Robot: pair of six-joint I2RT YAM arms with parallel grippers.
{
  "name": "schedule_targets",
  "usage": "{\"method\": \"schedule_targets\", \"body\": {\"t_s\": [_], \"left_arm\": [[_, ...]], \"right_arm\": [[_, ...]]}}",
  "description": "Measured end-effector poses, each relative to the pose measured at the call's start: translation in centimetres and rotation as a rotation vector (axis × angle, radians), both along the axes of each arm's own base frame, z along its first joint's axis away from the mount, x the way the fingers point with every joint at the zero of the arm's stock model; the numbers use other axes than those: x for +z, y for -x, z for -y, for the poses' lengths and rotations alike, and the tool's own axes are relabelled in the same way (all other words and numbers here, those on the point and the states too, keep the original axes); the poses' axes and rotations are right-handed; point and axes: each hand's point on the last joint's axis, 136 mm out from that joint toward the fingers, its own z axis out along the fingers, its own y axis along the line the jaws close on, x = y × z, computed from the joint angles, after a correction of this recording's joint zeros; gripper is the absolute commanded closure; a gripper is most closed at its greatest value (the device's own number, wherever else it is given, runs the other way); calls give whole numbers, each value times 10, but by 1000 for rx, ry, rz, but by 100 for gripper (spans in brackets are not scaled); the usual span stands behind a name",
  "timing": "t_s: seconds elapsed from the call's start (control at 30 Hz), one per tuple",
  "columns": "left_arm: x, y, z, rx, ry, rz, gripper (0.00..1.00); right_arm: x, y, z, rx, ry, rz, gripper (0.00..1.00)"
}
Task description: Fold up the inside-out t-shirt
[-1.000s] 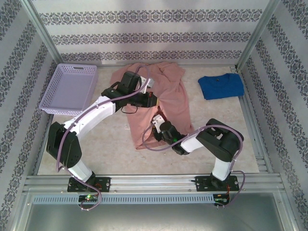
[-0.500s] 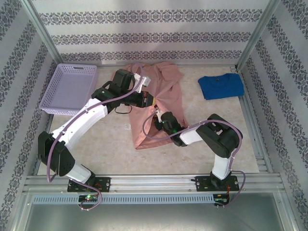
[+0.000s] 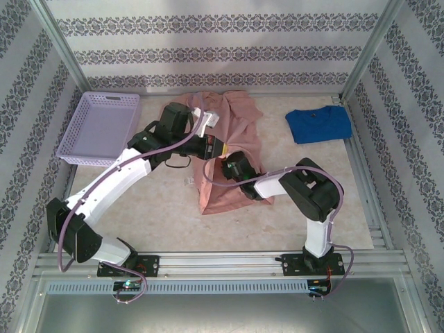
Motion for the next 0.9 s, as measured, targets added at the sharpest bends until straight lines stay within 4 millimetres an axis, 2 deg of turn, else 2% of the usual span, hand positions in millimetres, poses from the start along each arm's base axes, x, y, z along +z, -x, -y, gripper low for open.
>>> {"method": "schedule_targets", "body": {"t_s": [0.17, 0.27, 0.37, 0.5, 0.63, 0.77, 0.9], "left_arm": [[12, 1, -10, 41, -7, 55, 100], [14, 0, -16, 66, -22, 79, 100], [13, 4, -16, 56, -20, 77, 100], [13, 15, -7, 5, 2, 62, 100], [19, 38, 12, -83, 28, 60, 100], [30, 53, 25, -141, 53, 71, 100], [37, 59, 28, -160, 71, 87, 100]], "right_arm": [[-15, 7, 13, 15, -6, -40, 73], [-21, 13, 20, 27, -13, -67, 73], [-21, 11, 22, 23, -5, -77, 73], [-7, -4, 13, 20, 20, -56, 72], [9, -21, -3, 25, 16, -28, 71], [13, -34, -11, 29, 42, -37, 70], [16, -45, -12, 21, 62, -61, 66]]}}
